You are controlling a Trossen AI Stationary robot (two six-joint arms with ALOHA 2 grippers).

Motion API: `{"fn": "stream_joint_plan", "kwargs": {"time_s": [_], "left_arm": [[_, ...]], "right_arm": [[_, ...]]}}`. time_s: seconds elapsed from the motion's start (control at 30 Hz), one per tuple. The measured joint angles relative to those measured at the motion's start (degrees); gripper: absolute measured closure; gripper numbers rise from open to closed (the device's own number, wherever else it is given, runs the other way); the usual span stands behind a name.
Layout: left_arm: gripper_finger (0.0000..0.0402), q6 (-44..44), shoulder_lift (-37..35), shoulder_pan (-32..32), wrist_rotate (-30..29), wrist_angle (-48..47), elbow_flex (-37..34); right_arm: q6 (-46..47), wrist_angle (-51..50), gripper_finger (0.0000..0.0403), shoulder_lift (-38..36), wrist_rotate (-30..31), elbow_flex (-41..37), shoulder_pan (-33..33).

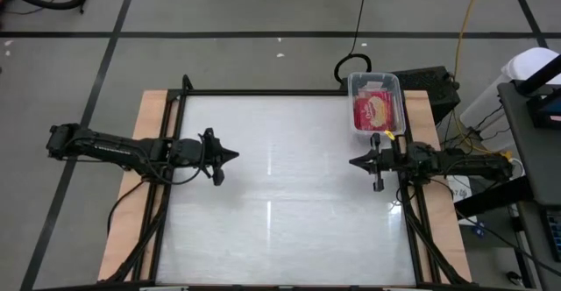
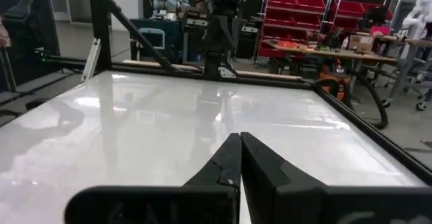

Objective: Sort popcorn bags into baskets
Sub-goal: Return to Home Position

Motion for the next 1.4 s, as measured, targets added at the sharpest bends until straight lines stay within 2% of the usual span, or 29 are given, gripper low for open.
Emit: {"fn": "stream_joint_plan", "kwargs": {"time_s": [0.2,0.37,0.57,0.77,1.0,1.27,1.4], "left_arm": [[0.04,1.15,-6.24,-0.02,2.46,3.32,-5.89],[0.04,1.71,-14.73,-0.01,2.46,13.28,-14.06],[0.04,1.67,-23.76,0.04,2.43,14.04,-19.04],[0.0401,6.21,-31.14,0.04,2.47,13.89,-21.85],[0.0401,7.38,-39.01,0.04,6.91,13.14,-25.43],[0.0401,11.31,-45.7,0.04,8.19,8.49,-25.34],[0.0401,13.05,-46.34,0.19,9.19,8.05,-25.25]], "right_arm": [[0.11,0.96,0.0403,0.0,0.11,0.0,-0.02],[0.15,1.14,0.0403,0.0,0.11,0.0,-0.02],[0.15,1.36,0.0403,0.0,0.09,0.0,-0.02],[0.15,1.49,0.0403,0.0,0.09,0.0,-0.02],[0.15,1.51,0.0403,0.0,0.08,0.0,-0.02],[0.15,1.52,0.0403,0.0,0.07,0.0,-0.04],[0.15,1.53,0.0403,-0.02,0.07,0.0,-0.04]]}}
